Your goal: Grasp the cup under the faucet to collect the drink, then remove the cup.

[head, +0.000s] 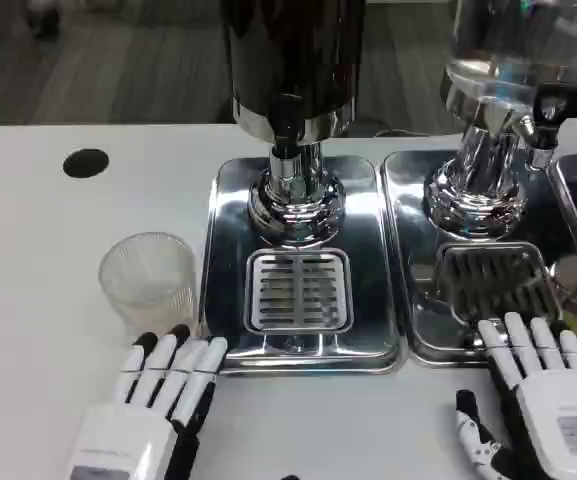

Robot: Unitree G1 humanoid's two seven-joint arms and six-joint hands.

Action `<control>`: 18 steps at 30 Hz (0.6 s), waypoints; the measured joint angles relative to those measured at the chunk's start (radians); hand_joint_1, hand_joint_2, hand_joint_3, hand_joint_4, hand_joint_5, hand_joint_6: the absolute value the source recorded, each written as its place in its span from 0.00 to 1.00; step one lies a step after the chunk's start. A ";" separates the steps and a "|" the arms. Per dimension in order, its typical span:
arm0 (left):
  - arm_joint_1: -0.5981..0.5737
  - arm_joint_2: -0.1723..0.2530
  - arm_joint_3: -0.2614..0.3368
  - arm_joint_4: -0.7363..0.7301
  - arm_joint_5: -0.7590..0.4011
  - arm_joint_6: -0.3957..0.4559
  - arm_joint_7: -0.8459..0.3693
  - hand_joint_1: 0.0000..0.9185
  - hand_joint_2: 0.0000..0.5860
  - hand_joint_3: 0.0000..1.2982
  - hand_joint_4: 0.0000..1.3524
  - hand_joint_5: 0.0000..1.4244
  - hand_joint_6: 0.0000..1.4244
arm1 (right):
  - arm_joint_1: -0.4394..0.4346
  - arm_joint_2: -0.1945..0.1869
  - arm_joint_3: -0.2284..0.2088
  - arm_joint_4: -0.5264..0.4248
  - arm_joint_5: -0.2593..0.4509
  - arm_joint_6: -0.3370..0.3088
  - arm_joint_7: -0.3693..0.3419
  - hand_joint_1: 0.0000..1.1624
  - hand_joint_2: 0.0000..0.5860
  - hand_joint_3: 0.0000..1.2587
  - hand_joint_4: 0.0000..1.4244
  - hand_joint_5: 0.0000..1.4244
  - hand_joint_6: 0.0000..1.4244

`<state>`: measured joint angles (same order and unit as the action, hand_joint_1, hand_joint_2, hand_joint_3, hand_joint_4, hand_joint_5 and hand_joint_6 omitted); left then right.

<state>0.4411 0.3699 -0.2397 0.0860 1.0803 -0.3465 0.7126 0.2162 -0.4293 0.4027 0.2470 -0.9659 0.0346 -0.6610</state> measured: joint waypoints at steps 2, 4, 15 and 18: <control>0.008 0.002 -0.016 -0.006 0.010 0.023 0.002 0.00 0.17 0.08 0.00 0.04 0.02 | -0.002 0.000 0.004 0.010 -0.003 -0.006 -0.009 0.11 0.79 0.06 0.00 0.00 0.00; 0.020 0.005 -0.030 -0.015 0.025 0.044 0.010 0.00 0.17 0.08 0.00 0.04 0.02 | -0.001 0.000 0.004 0.019 -0.003 -0.010 -0.018 0.11 0.79 0.06 0.00 0.00 0.00; 0.030 0.016 -0.072 -0.026 0.027 0.098 0.039 0.00 0.18 0.08 0.00 0.04 0.02 | 0.015 -0.004 0.003 0.015 -0.003 -0.023 -0.041 0.10 0.79 0.06 0.00 0.00 0.00; 0.033 0.017 -0.083 -0.027 0.026 0.101 0.049 0.00 0.18 0.08 0.00 0.04 0.02 | 0.022 -0.004 0.001 0.012 -0.002 -0.024 -0.041 0.10 0.79 0.06 0.00 0.00 0.00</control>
<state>0.4739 0.3873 -0.3223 0.0589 1.1068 -0.2451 0.7615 0.2381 -0.4336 0.4040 0.2590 -0.9682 0.0109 -0.7017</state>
